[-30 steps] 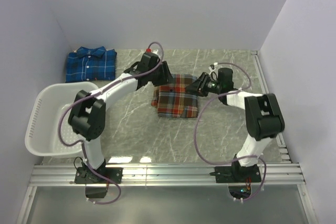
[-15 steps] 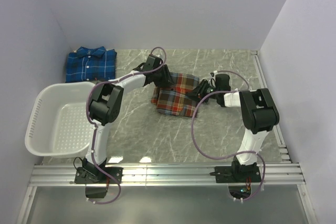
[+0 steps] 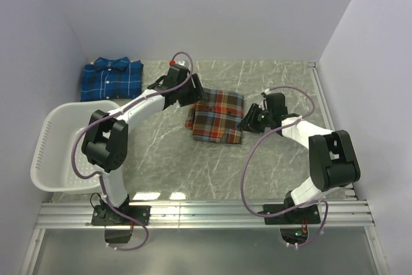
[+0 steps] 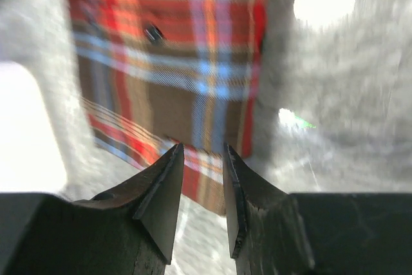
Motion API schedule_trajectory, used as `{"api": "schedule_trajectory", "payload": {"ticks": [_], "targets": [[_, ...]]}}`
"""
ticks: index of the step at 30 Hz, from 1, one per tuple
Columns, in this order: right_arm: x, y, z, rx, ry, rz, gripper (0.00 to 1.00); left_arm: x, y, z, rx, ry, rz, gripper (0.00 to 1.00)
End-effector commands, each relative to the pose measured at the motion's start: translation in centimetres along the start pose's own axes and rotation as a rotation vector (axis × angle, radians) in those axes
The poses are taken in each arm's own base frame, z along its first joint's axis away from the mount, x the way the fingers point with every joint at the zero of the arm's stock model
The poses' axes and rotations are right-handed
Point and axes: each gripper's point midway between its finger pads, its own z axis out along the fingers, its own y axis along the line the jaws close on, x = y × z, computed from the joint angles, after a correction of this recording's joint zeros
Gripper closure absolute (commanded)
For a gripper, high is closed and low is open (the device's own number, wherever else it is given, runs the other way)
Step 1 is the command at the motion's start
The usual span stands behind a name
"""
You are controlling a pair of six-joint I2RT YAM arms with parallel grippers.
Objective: Fold and stack the long sleeve shirts
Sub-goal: Fold the shirt
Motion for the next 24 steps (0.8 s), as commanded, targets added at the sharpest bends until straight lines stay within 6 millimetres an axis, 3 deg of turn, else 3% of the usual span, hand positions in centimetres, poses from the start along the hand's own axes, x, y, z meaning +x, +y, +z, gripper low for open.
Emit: {"api": "schedule_trajectory", "payload": {"ticks": [1, 6, 7, 10, 11, 13, 14, 17, 19, 20, 21, 22, 23, 24], "targets": [[3.3, -0.8, 0.2, 0.065, 0.105, -0.052, 0.62, 4.0, 3.5, 1.2, -0.12, 0.088, -0.017, 0.32], [7.0, 1.6, 2.1, 0.045, 0.243, -0.106, 0.62, 5.7, 6.1, 4.0, -0.212, 0.148, 0.0, 0.32], [8.4, 3.5, 2.5, 0.008, 0.28, -0.141, 0.62, 5.8, 6.3, 4.5, -0.216, 0.159, 0.009, 0.34], [10.0, 7.3, 3.5, -0.061, 0.317, -0.152, 0.62, 5.3, 6.7, 6.1, -0.234, 0.179, 0.076, 0.35], [11.5, 9.2, 3.9, -0.11, 0.349, -0.177, 0.62, 4.4, 6.2, 7.0, -0.225, 0.166, 0.1, 0.36], [12.1, 12.7, 4.2, -0.184, 0.354, -0.177, 0.62, 2.4, 5.4, 7.5, -0.206, 0.134, 0.169, 0.35], [13.2, 14.7, 4.6, -0.233, 0.364, -0.205, 0.62, 1.8, 5.9, 7.9, -0.226, 0.119, 0.211, 0.35], [13.1, 18.4, 4.7, -0.299, 0.337, -0.238, 0.62, -1.9, 5.3, 7.6, -0.196, 0.035, 0.247, 0.34], [12.3, 18.5, 4.5, -0.298, 0.303, -0.233, 0.62, -3.6, 5.5, 6.7, -0.197, -0.009, 0.244, 0.34], [11.4, 18.7, 3.7, -0.302, 0.266, -0.242, 0.62, -5.5, 4.2, 5.2, -0.164, -0.072, 0.247, 0.33], [9.7, 17.6, 3.8, -0.26, 0.211, -0.232, 0.62, -6.2, 4.1, 4.4, -0.159, -0.098, 0.241, 0.33], [9.3, 16.2, 3.6, -0.233, 0.199, -0.222, 0.62, -7.0, 4.0, 3.5, -0.154, -0.13, 0.23, 0.32], [8.3, 15.9, 2.6, -0.238, 0.168, -0.226, 0.62, -7.7, 3.4, 1.7, -0.139, -0.171, 0.211, 0.32], [6.1, 14.2, 2.3, -0.216, 0.131, -0.186, 0.62, -7.9, 3.6, 0.9, -0.145, -0.188, 0.195, 0.32]]}}
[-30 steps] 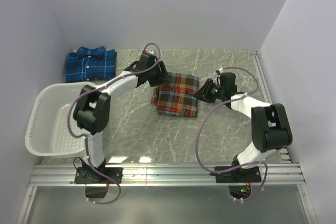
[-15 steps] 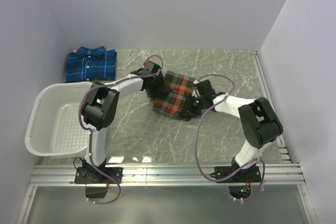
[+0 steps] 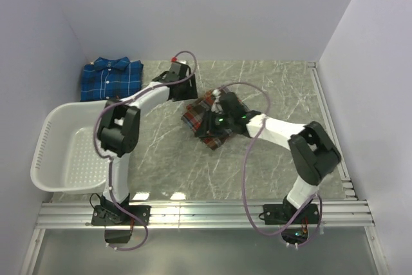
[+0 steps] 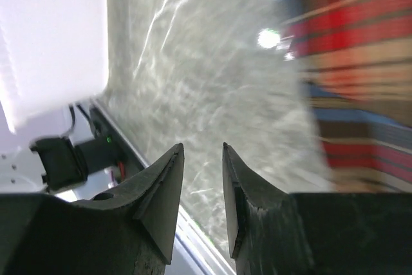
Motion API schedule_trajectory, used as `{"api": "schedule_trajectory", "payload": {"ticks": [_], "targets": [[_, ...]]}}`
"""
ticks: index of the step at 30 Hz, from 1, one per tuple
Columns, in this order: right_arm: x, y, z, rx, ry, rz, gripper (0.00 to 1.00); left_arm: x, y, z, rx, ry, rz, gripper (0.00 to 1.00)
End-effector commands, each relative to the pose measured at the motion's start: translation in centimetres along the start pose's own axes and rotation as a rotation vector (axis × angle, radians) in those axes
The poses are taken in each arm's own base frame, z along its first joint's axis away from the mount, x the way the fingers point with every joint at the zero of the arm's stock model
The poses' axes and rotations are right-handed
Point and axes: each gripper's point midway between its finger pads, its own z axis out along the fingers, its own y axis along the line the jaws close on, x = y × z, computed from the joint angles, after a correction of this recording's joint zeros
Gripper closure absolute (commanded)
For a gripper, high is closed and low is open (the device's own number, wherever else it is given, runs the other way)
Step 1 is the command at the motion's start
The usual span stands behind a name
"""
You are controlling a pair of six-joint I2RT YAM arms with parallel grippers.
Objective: Fold and stack the long sleeve shirts
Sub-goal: Fold the shirt
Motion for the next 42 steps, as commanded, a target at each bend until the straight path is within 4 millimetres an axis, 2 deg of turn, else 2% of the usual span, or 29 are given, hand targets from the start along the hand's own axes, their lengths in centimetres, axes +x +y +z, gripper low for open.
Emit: {"api": "schedule_trajectory", "payload": {"ticks": [1, 3, 4, 5, 6, 7, 8, 9, 10, 11, 13, 16, 19, 21, 22, 23, 24, 25, 27, 28, 29, 30, 31, 33, 34, 37, 39, 40, 42], "targets": [[-4.4, -3.7, -4.5, 0.058, -0.172, 0.048, 0.62, -6.4, -0.7, -6.9, 0.033, -0.22, -0.036, 0.32], [-5.9, -5.7, -6.6, 0.081, -0.228, 0.075, 0.62, -6.0, 0.3, -8.9, -0.004, -0.237, -0.098, 0.31], [-7.1, -7.7, -8.0, 0.098, -0.265, 0.108, 0.61, -5.1, 0.9, -9.2, -0.022, -0.223, -0.122, 0.3], [-7.9, -8.1, -8.8, 0.091, -0.289, 0.117, 0.61, -5.3, 0.6, -10.8, -0.005, -0.24, -0.159, 0.29], [-8.5, -8.6, -9.3, 0.083, -0.3, 0.125, 0.61, -5.0, 0.4, -11.4, 0.012, -0.238, -0.177, 0.29], [-9.5, -9.1, -9.9, 0.079, -0.322, 0.14, 0.61, -3.5, 0.6, -11.3, 0.018, -0.207, -0.192, 0.3], [-10.3, -10.4, -10.4, 0.082, -0.338, 0.173, 0.61, -3.3, -0.5, -12.6, 0.076, -0.206, -0.211, 0.3], [-11.5, -10.9, -10.8, 0.073, -0.371, 0.177, 0.61, -2.4, -1.3, -12.9, 0.102, -0.193, -0.212, 0.3], [-12.5, -11.1, -11.1, 0.061, -0.393, 0.196, 0.61, -0.7, -1.3, -12.6, 0.102, -0.161, -0.215, 0.31], [-13.4, -12.6, -11.4, 0.07, -0.413, 0.226, 0.61, 0.0, -1.7, -12.9, 0.116, -0.147, -0.232, 0.31], [-14.6, -13.9, -11.6, 0.08, -0.438, 0.255, 0.61, 2.0, -2.6, -12.5, 0.135, -0.096, -0.241, 0.32], [-15.7, -17.5, -11.8, 0.152, -0.467, 0.291, 0.61, 5.5, -2.1, -10.8, 0.103, -0.021, -0.254, 0.34], [-16.2, -19.4, -11.9, 0.207, -0.461, 0.293, 0.61, 6.5, -1.9, -9.2, 0.101, 0.001, -0.263, 0.35], [-15.4, -20.6, -11.0, 0.23, -0.423, 0.313, 0.61, 7.4, -1.4, -7.5, 0.075, 0.032, -0.233, 0.36], [-15.1, -20.9, -10.8, 0.234, -0.411, 0.317, 0.61, 6.9, -1.7, -7.0, 0.074, 0.031, -0.224, 0.36], [-14.3, -21.3, -10.2, 0.237, -0.386, 0.332, 0.61, 7.3, -0.7, -5.7, 0.024, 0.036, -0.199, 0.36], [-13.8, -21.5, -10.0, 0.235, -0.372, 0.34, 0.61, 7.3, -0.3, -5.2, 0.001, 0.042, -0.191, 0.36], [-12.4, -21.5, -9.4, 0.222, -0.338, 0.361, 0.61, 6.3, -0.2, -4.7, -0.011, 0.024, -0.185, 0.36], [-11.0, -21.3, -8.9, 0.211, -0.316, 0.369, 0.61, 6.2, 1.2, -3.1, -0.069, 0.023, -0.151, 0.36], [-9.4, -20.9, -8.5, 0.209, -0.287, 0.375, 0.61, 4.8, 1.1, -2.8, -0.077, 0.001, -0.145, 0.36], [-8.6, -20.3, -8.1, 0.193, -0.268, 0.374, 0.61, 5.1, 2.5, -1.6, -0.127, 0.016, -0.12, 0.36], [-7.8, -19.8, -7.8, 0.184, -0.253, 0.376, 0.61, 4.5, 2.4, -1.2, -0.129, 0.006, -0.107, 0.36], [-6.3, -19.2, -7.6, 0.175, -0.233, 0.398, 0.61, 2.9, 2.4, -1.0, -0.134, -0.017, -0.102, 0.36], [-5.2, -17.3, -7.1, 0.13, -0.212, 0.383, 0.61, 1.8, 3.4, -0.2, -0.158, -0.028, -0.083, 0.36], [-4.5, -16.5, -7.3, 0.113, -0.213, 0.391, 0.61, 0.5, 3.0, -0.4, -0.146, -0.046, -0.085, 0.35], [-4.2, -14.6, -8.3, 0.074, -0.241, 0.365, 0.61, -1.8, 2.3, -1.9, -0.11, -0.098, -0.068, 0.34], [-4.9, -13.8, -9.2, 0.057, -0.276, 0.344, 0.61, -3.1, 1.3, -4.1, -0.074, -0.133, -0.064, 0.33], [-5.6, -12.8, -10.1, 0.036, -0.303, 0.316, 0.61, -3.5, 0.7, -5.6, -0.045, -0.147, -0.064, 0.32], [-6.4, -10.9, -10.8, -0.025, -0.318, 0.271, 0.61, -3.7, 0.4, -7.3, -0.021, -0.162, -0.071, 0.32]]}}
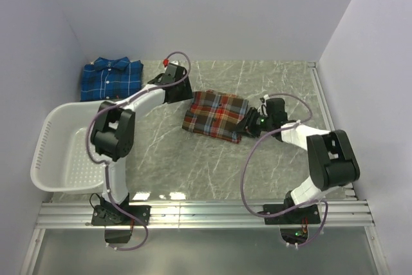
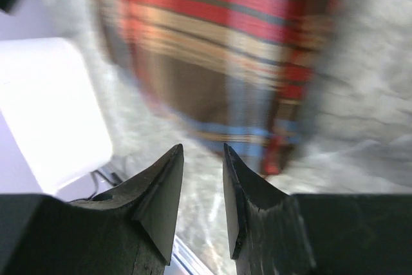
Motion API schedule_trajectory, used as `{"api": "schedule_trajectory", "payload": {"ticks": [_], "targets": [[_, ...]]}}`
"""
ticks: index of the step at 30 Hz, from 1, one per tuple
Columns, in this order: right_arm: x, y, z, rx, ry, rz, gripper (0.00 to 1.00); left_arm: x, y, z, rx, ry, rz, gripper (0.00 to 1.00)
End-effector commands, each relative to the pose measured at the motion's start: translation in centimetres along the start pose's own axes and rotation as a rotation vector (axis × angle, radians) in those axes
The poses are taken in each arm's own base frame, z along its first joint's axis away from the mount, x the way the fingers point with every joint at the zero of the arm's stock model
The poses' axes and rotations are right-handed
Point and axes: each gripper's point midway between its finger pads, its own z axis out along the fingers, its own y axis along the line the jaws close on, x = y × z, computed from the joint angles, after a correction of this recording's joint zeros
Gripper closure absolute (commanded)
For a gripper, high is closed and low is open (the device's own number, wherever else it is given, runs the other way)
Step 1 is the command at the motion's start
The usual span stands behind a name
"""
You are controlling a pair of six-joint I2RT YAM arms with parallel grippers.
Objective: Fold and stack the long sleeve shirts
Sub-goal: Fold the shirt
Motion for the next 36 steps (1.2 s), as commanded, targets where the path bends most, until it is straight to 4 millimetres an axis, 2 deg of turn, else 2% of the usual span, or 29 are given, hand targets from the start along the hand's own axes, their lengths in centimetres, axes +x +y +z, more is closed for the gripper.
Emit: {"api": "schedule_trajectory", "payload": {"ticks": [1, 4, 5, 8, 13, 15, 17, 19, 20, 21, 23, 24, 26, 27, 29, 30, 32, 33, 34, 36], "targets": [[-2.5, 5.7, -2.5, -0.186, -0.092, -0.103, 0.61, -3.6, -2.2, -6.9, 0.108, -0.113, 0.013, 0.32], [-2.1, 7.2, -2.6, -0.27, -0.062, -0.125, 0.61, -2.7, -2.1, -9.3, 0.148, -0.119, -0.002, 0.32], [-1.8, 7.1, -2.3, -0.274, -0.047, -0.123, 0.61, -2.3, -2.1, -9.8, 0.159, -0.115, -0.009, 0.32], [-0.7, 5.0, -0.6, -0.252, -0.003, -0.074, 0.61, -0.8, -1.6, -10.9, 0.175, -0.095, -0.021, 0.33], [1.7, 0.0, 1.9, -0.19, 0.073, 0.07, 0.62, 1.3, -0.7, -12.1, 0.188, -0.065, -0.033, 0.33], [2.3, -1.9, 2.0, -0.153, 0.074, 0.118, 0.62, 2.0, -0.3, -12.1, 0.184, -0.055, -0.031, 0.33], [2.0, -2.5, 1.8, -0.144, 0.065, 0.128, 0.62, 2.3, -0.3, -12.1, 0.188, -0.051, -0.024, 0.33], [1.5, -2.1, 1.2, -0.139, 0.059, 0.095, 0.62, 2.6, -0.8, -12.0, 0.202, -0.046, 0.003, 0.33], [1.1, -1.6, 1.0, -0.139, 0.052, 0.077, 0.62, 2.8, -1.2, -12.0, 0.212, -0.043, 0.019, 0.33], [-0.2, -0.1, 0.3, -0.16, 0.016, 0.017, 0.62, 2.9, -2.5, -12.3, 0.239, -0.046, 0.049, 0.33], [-1.1, 0.9, -0.5, -0.147, 0.0, -0.013, 0.62, 3.2, -3.9, -12.1, 0.26, -0.053, 0.117, 0.33], [-3.0, 2.5, -1.3, -0.16, -0.055, -0.07, 0.62, 3.3, -5.9, -12.7, 0.295, -0.066, 0.161, 0.33], [-4.7, 3.7, -2.2, -0.163, -0.091, -0.092, 0.62, 3.6, -7.8, -12.5, 0.306, -0.097, 0.251, 0.33], [-6.8, 4.9, -2.9, -0.174, -0.141, -0.106, 0.62, 3.9, -10.0, -13.2, 0.343, -0.117, 0.296, 0.33], [-8.7, 5.9, -3.4, -0.197, -0.18, -0.105, 0.62, 4.7, -11.4, -12.3, 0.344, -0.129, 0.378, 0.33], [-10.1, 6.6, -3.3, -0.214, -0.198, -0.085, 0.62, 4.9, -13.3, -12.7, 0.381, -0.149, 0.407, 0.33], [-12.3, 7.3, -3.3, -0.244, -0.243, -0.079, 0.61, 6.0, -14.4, -11.5, 0.385, -0.143, 0.474, 0.33], [-13.4, 7.4, -2.6, -0.252, -0.243, -0.055, 0.61, 6.3, -15.9, -11.7, 0.412, -0.156, 0.501, 0.34], [-14.1, 7.6, -2.1, -0.267, -0.247, -0.054, 0.62, 7.6, -16.2, -10.4, 0.408, -0.132, 0.549, 0.34], [-15.3, 7.0, -0.4, -0.27, -0.232, -0.011, 0.62, 8.9, -18.1, -10.2, 0.44, -0.124, 0.604, 0.34]]}}
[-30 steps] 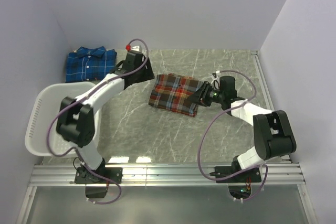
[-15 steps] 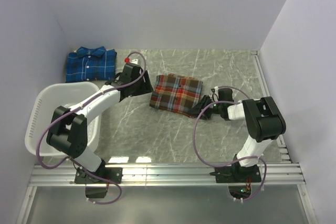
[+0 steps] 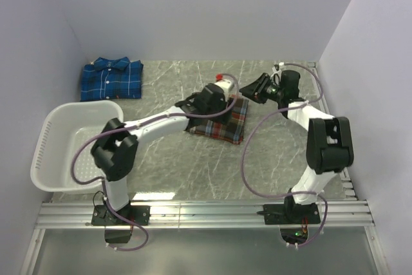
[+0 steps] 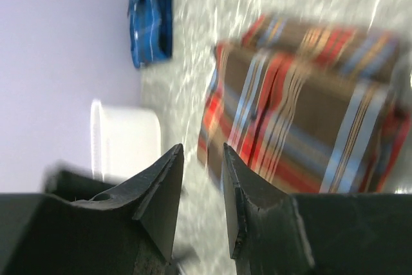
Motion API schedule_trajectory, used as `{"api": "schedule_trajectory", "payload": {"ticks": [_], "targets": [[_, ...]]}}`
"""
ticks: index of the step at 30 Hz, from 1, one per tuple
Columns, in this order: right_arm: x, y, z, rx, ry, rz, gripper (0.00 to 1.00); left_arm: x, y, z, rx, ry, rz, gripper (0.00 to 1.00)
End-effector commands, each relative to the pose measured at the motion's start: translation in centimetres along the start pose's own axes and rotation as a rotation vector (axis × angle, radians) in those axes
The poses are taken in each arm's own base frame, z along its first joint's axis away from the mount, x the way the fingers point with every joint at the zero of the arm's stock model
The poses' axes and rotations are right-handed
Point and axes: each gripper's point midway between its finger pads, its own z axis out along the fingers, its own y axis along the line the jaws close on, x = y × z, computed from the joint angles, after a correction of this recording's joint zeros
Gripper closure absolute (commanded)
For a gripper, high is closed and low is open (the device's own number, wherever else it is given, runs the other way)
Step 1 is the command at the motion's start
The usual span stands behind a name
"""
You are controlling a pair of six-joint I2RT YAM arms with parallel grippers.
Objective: Fold and stack the long sleeve shirts
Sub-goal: Fold the shirt
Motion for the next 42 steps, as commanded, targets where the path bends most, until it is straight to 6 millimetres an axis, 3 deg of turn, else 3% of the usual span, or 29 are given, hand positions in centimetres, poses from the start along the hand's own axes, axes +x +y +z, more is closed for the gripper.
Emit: {"api": "schedule_trajectory", "payload": {"ticks": [1, 2, 3, 7, 9, 11, 13, 16, 20, 22, 24, 25, 26, 28, 29, 33, 34, 38, 42], "targets": [[-1.6, -1.6, 2.7, -0.013, -0.013, 0.066, 0.62, -0.1, -2.0, 2.6, 0.025, -0.017, 0.159, 0.34], [-2.0, -2.0, 3.3, -0.011, -0.019, 0.084, 0.62, 0.7, -3.1, 3.1, 0.044, -0.003, 0.189, 0.34], [-1.5, -3.9, 4.2, 0.015, -0.005, 0.113, 0.62, 1.0, -3.7, 3.6, 0.053, 0.002, 0.211, 0.34], [-1.1, -8.8, 5.3, 0.076, -0.022, 0.185, 0.62, 5.8, -5.0, 6.0, 0.054, 0.105, 0.311, 0.35], [-0.2, -11.3, 5.1, 0.112, -0.016, 0.244, 0.62, 8.7, -5.0, 6.0, 0.048, 0.175, 0.329, 0.36], [-0.7, -13.0, 4.2, 0.128, -0.038, 0.275, 0.62, 11.5, -4.2, 5.5, 0.048, 0.244, 0.318, 0.37], [-1.0, -14.0, 3.5, 0.159, -0.05, 0.287, 0.62, 12.6, -3.9, 4.8, 0.054, 0.274, 0.309, 0.37], [-1.3, -14.2, 3.1, 0.196, -0.047, 0.266, 0.62, 13.8, -2.8, 3.4, 0.031, 0.311, 0.33, 0.37], [-2.9, -11.8, 1.8, 0.201, -0.074, 0.179, 0.61, 13.6, -1.6, 1.9, -0.011, 0.308, 0.364, 0.37], [-3.0, -11.4, 1.0, 0.236, -0.077, 0.162, 0.61, 12.7, -1.2, 1.1, -0.032, 0.286, 0.376, 0.37], [-3.6, -9.5, -0.1, 0.234, -0.081, 0.097, 0.58, 11.4, -1.3, 0.3, -0.038, 0.253, 0.379, 0.36], [-3.0, -9.4, -0.7, 0.265, -0.058, 0.103, 0.57, 10.9, -1.2, -0.2, -0.043, 0.244, 0.382, 0.36], [-3.7, -8.4, -1.8, 0.286, -0.087, 0.045, 0.51, 10.2, -0.9, -0.6, -0.067, 0.223, 0.381, 0.35], [-3.0, -8.4, -3.5, 0.374, -0.076, 0.029, 0.43, 8.3, -1.0, -1.8, -0.079, 0.17, 0.367, 0.34], [-4.0, -7.3, -4.8, 0.416, -0.118, -0.045, 0.34, 7.7, -1.0, -2.3, -0.087, 0.154, 0.361, 0.32], [-3.1, -5.9, -8.7, 0.562, -0.13, -0.103, 0.3, 5.9, -2.3, -3.7, -0.076, 0.1, 0.33, 0.28], [-3.2, -4.9, -9.9, 0.572, -0.156, -0.129, 0.26, 6.1, -3.0, -3.9, -0.064, 0.099, 0.339, 0.27], [-1.7, -4.7, -12.7, 0.643, -0.183, -0.134, 0.18, 8.0, -4.1, -3.3, -0.088, 0.132, 0.403, 0.25], [0.8, -4.6, -13.1, 0.588, -0.171, -0.124, 0.14, 9.6, -4.4, -2.3, -0.108, 0.139, 0.471, 0.26]]}}
